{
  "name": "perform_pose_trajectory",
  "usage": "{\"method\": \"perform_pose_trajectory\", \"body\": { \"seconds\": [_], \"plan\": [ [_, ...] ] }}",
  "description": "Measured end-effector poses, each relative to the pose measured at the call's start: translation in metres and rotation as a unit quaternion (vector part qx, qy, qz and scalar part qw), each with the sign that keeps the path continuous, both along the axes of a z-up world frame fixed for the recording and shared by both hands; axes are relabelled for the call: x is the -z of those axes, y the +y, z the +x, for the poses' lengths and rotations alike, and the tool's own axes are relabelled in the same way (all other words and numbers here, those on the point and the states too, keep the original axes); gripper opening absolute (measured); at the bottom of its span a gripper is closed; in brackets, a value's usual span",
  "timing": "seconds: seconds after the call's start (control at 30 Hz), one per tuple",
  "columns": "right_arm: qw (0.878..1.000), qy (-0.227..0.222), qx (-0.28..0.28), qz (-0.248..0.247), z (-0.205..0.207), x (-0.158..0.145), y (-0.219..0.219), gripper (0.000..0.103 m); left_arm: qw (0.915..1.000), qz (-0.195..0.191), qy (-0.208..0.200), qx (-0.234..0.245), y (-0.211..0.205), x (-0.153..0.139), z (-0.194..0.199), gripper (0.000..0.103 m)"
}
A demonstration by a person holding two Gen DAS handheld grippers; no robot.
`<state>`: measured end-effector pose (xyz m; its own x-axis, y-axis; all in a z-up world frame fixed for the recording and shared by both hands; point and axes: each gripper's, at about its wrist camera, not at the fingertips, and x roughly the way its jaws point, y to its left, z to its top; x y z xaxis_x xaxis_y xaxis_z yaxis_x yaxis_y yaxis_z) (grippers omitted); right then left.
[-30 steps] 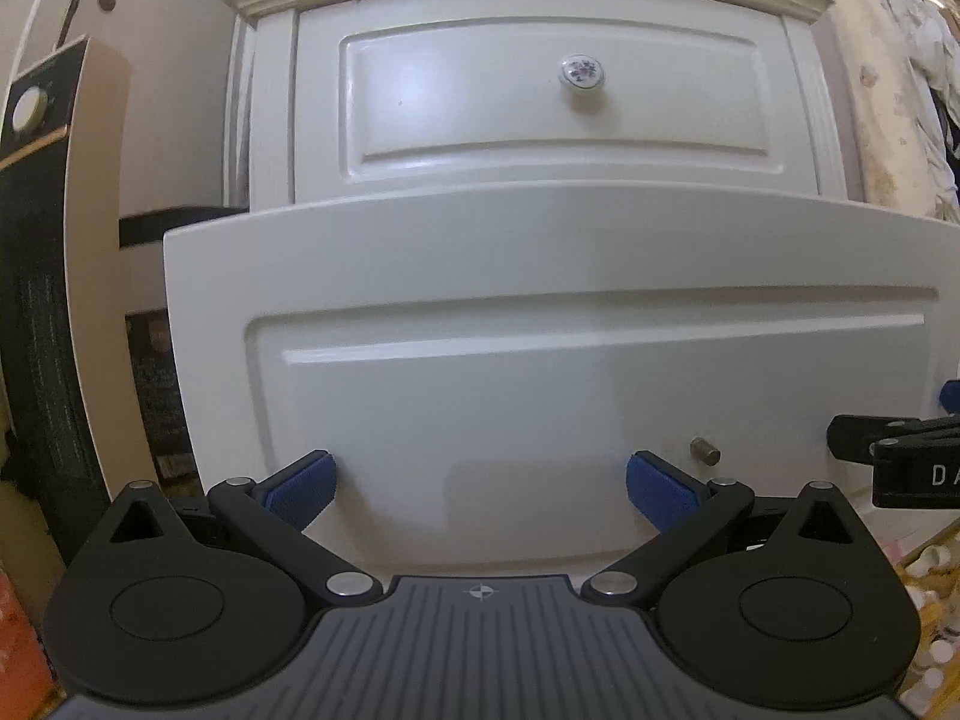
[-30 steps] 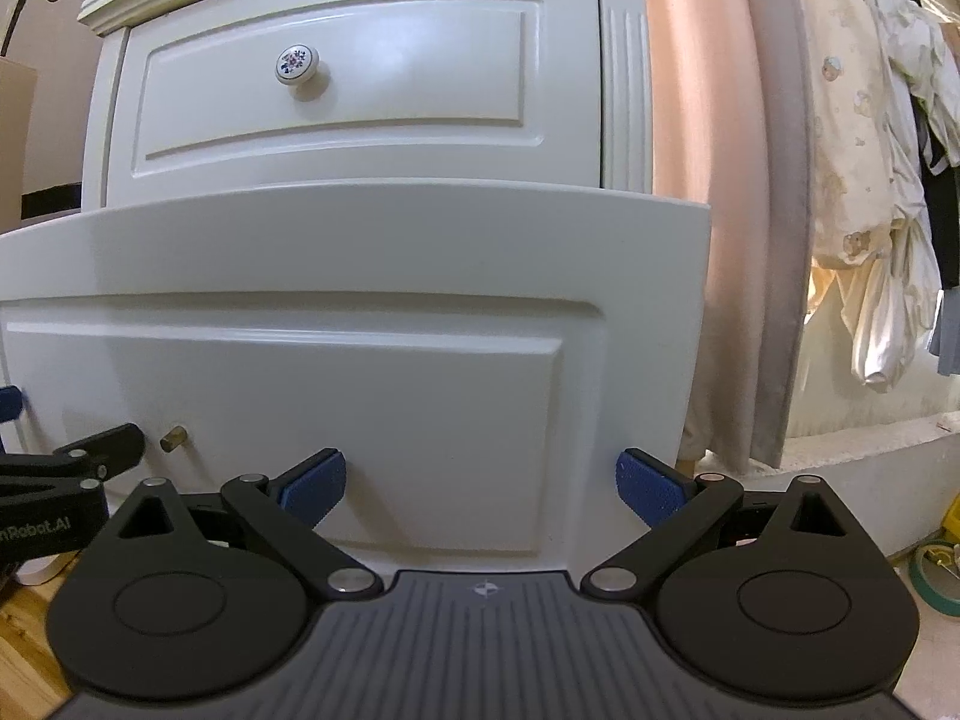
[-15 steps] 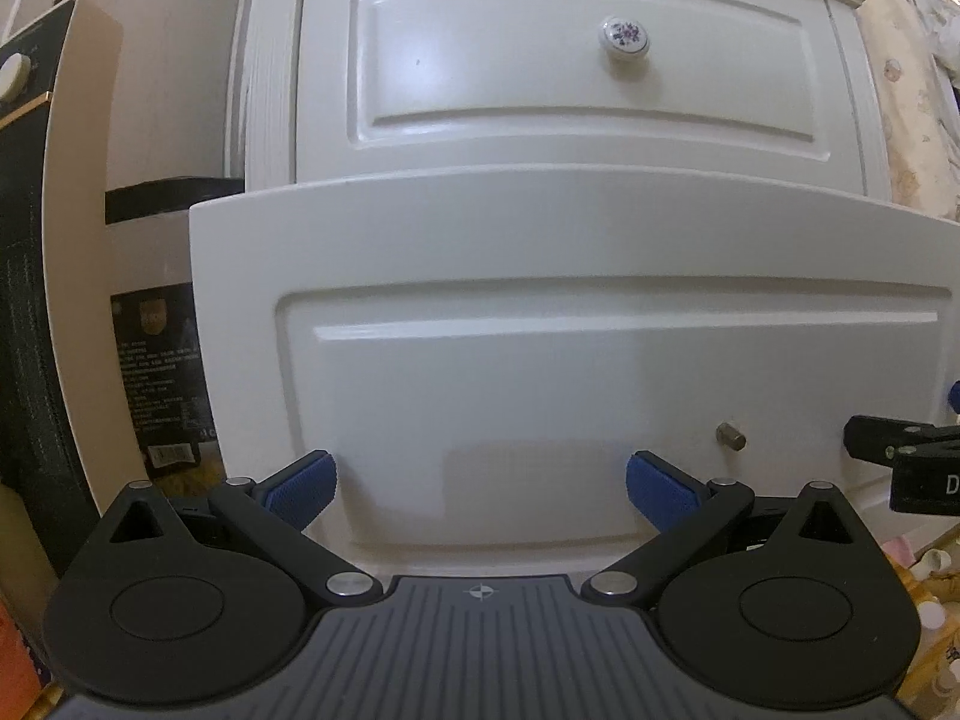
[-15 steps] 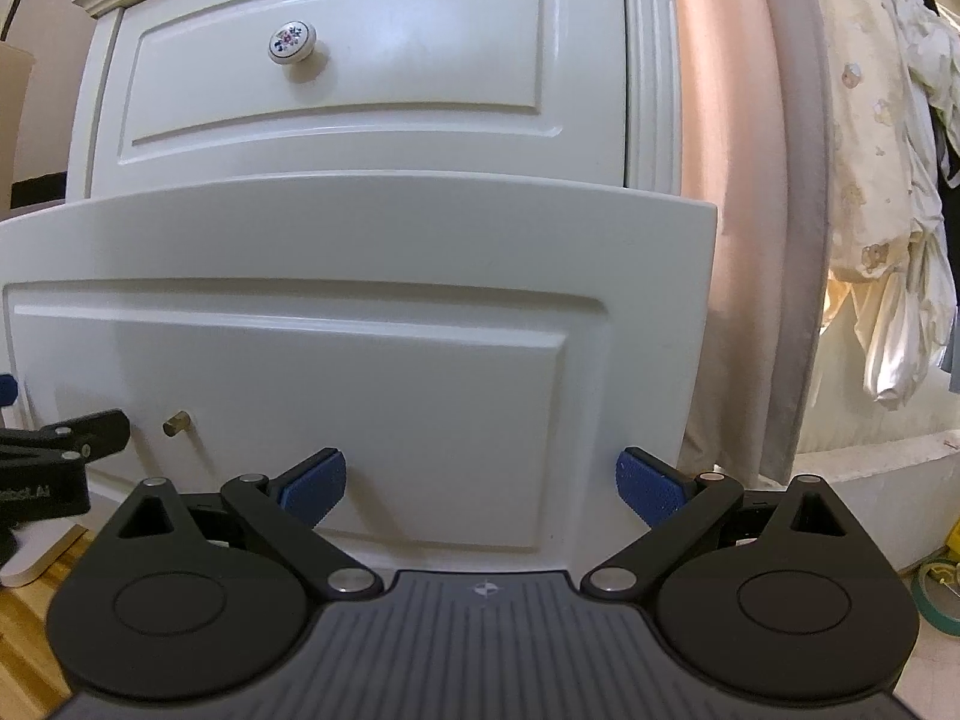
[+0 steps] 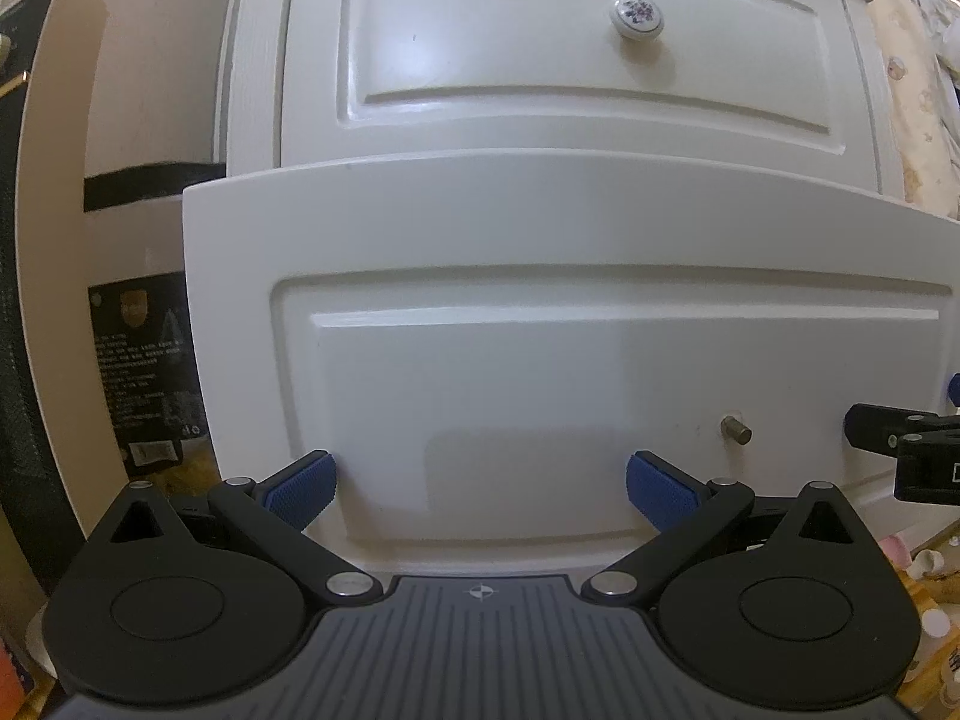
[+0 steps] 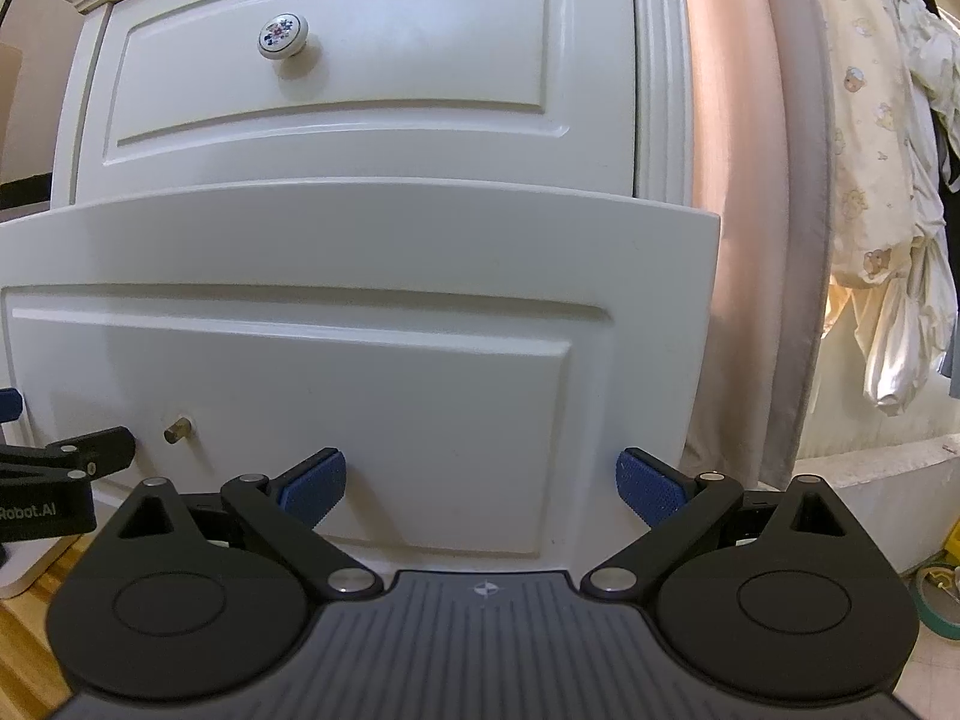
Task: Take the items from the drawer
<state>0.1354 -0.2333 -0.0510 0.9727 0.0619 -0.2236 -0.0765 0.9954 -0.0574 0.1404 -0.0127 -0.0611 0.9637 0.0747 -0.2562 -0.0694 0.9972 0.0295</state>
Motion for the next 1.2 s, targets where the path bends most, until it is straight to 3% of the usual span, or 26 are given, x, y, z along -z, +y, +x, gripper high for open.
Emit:
{"method": "perform_pose_trajectory", "body": {
  "seconds": [1.2],
  "plan": [
    [1.0,-0.001,0.004,-0.006,0.049,0.0,0.003,0.103,0.9999,0.017,-0.004,0.0,-0.004,0.001,0.025,0.103]
  ]
}}
